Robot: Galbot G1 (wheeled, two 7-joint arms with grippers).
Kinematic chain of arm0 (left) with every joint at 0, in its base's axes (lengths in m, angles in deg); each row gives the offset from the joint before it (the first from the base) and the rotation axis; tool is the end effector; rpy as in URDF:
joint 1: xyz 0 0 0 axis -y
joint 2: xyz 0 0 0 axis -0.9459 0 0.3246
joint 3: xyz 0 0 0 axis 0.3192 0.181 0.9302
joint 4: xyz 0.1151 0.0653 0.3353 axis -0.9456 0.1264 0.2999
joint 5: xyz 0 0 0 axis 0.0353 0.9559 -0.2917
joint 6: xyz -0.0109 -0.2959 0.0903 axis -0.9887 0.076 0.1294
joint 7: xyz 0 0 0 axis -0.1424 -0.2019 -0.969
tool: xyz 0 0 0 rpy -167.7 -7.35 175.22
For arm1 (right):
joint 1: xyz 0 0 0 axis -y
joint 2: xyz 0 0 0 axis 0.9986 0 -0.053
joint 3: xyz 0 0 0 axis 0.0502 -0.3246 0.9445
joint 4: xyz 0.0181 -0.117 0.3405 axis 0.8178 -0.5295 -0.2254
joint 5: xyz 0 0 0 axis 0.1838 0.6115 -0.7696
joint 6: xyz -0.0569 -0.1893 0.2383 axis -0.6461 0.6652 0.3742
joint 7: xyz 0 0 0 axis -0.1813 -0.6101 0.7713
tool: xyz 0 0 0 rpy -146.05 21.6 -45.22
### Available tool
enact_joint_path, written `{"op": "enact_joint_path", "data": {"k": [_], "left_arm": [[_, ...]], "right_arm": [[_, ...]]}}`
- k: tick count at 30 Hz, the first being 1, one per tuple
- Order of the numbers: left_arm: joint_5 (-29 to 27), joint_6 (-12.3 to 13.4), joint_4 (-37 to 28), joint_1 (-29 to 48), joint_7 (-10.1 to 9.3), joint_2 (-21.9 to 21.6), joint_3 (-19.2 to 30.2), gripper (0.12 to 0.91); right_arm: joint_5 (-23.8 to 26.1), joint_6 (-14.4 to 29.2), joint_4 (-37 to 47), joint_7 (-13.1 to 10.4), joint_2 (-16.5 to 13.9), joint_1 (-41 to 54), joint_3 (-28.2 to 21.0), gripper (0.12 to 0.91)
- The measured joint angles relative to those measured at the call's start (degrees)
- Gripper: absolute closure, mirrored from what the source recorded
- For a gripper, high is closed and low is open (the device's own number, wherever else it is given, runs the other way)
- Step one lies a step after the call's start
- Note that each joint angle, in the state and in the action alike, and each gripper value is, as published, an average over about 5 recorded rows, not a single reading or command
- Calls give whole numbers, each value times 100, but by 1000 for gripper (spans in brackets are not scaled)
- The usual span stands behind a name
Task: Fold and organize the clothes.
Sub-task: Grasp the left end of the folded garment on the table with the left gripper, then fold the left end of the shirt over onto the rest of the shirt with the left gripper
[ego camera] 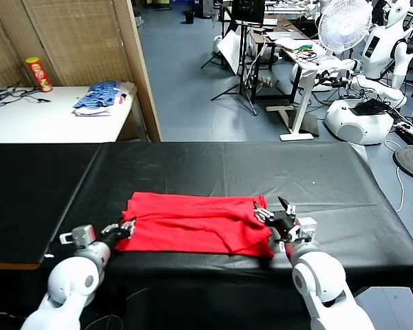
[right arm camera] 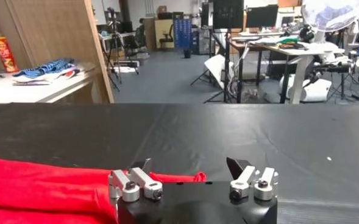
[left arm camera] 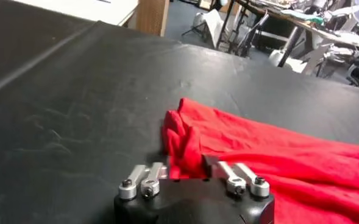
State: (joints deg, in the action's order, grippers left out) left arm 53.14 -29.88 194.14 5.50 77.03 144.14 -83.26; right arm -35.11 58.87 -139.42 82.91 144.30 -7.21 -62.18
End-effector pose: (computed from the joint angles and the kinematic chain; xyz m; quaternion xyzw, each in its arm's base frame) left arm 0.2305 0.1142 -0.2941 -0.0095 -0.9545 0.0975 0.2818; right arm 0.2327 -0.0362 -0.2706 0.0704 -0.9845 -0.0076 0.1603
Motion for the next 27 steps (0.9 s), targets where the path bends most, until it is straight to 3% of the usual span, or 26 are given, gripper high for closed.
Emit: {"op": "enact_joint_path", "data": {"k": [6, 16, 19, 22, 27], "left_arm": [[-1258, 366, -56, -41, 277, -181, -13, 861], [-3126, 701, 114, -406, 298, -1090, -491, 864], [-3197, 727, 318, -494, 294, -1191, -453, 864], [-2918, 599, 619, -475, 236, -1083, -222, 864], [-1837, 138, 1056, -192, -150, -657, 463, 864]], "right_arm": [[130, -324, -134, -77, 86, -122, 184, 227], [156, -419, -233, -88, 196, -202, 542, 227], [179, -426, -259, -92, 247, -245, 577, 227], [255, -428, -314, -93, 294, -320, 598, 227], [334, -427, -383, -95, 377, -449, 709, 227]]}}
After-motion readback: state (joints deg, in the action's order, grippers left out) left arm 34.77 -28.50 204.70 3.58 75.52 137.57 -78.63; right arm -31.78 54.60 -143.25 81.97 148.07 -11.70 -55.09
